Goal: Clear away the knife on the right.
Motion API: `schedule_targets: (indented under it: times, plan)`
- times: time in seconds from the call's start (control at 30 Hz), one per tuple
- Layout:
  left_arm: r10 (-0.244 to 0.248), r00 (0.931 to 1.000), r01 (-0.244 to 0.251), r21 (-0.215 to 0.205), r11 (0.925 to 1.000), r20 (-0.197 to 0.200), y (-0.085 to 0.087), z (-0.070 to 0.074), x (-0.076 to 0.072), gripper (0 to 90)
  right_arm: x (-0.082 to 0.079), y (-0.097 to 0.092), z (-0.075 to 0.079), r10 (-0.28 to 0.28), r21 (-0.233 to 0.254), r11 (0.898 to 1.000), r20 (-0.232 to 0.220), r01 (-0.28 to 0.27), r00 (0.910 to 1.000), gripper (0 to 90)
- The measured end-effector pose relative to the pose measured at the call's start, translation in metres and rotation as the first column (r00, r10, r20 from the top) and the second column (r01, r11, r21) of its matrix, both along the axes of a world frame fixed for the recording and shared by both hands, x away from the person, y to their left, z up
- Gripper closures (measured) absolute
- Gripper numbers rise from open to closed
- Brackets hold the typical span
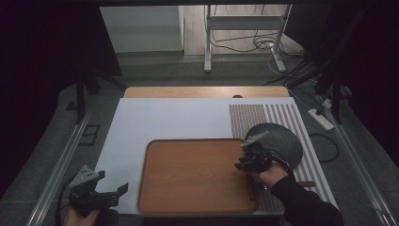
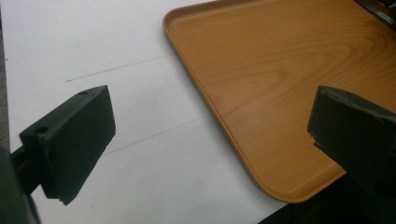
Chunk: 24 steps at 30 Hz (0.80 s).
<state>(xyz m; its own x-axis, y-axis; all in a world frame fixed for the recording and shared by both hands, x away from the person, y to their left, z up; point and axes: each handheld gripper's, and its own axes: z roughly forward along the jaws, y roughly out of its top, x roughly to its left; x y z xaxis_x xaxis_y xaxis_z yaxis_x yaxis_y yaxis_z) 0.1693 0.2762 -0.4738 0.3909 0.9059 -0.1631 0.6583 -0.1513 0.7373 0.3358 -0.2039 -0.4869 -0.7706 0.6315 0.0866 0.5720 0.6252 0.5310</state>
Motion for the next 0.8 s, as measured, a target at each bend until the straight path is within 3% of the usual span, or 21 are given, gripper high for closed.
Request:
schedule_targets:
  times: [0.1,0.27,0.5,0.6,0.8]
  plan:
    - [0.0,1.0,0.0,-0.003,1.0,0.0,0.0,0.0,0.0,1.7,-0.004,0.001,0.006,-0.001,0.02,1.0,0.04,0.0,0.9992,46.2]
    - [0.001,1.0,-0.001,-0.005,1.0,0.0,0.0,0.0,0.0,1.7,-0.007,-0.001,0.009,-0.021,0.018,1.0,0.073,0.02,0.9971,14.6]
    - [0.002,1.0,-0.002,-0.006,1.0,-0.002,0.001,0.0,0.0,1.7,-0.009,-0.012,0.017,-0.039,0.066,0.997,0.059,0.035,0.9975,8.4]
    - [0.003,1.0,-0.003,-0.01,0.9999,-0.002,0.001,0.0,0.0,1.7,-0.012,-0.02,0.018,-0.047,0.067,0.997,0.066,0.042,0.9967,3.2]
    - [0.003,1.0,-0.003,-0.01,0.9999,-0.003,0.001,0.0,0.0,1.7,-0.018,-0.035,0.023,-0.083,0.091,0.993,0.089,0.075,0.9926,1.1]
